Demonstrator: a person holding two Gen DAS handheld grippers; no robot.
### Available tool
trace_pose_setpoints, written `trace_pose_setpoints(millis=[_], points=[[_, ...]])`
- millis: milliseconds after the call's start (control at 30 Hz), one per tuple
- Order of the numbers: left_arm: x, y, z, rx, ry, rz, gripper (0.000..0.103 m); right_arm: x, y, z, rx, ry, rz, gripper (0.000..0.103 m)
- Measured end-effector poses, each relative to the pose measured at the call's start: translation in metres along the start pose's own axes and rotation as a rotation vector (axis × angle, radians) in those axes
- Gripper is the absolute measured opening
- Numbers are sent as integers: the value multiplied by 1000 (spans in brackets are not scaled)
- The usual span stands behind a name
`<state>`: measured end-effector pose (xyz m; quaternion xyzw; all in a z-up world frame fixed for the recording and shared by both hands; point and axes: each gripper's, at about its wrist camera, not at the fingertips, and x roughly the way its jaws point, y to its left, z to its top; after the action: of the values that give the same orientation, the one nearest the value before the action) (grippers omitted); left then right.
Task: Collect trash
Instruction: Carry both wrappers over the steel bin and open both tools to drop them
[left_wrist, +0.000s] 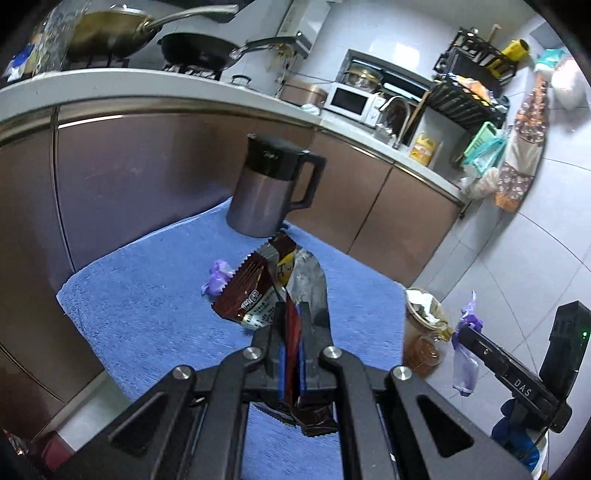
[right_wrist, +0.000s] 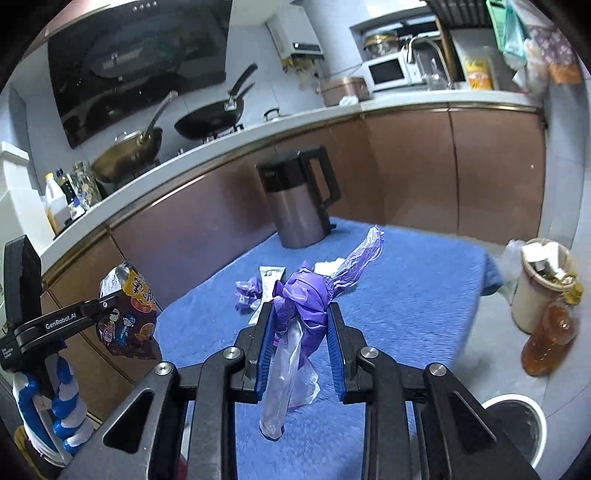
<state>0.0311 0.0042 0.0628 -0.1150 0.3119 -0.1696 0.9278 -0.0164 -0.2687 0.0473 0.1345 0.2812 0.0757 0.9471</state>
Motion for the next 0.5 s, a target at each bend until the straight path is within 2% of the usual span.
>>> trace_pose_setpoints(millis=[233, 500], points=[[-5, -55, -9, 66, 6, -75, 4, -59, -30, -7, 0, -66, -88, 27], [35, -155, -38, 205, 119, -216, 4, -103, -96, -26, 28, -86, -264, 28]])
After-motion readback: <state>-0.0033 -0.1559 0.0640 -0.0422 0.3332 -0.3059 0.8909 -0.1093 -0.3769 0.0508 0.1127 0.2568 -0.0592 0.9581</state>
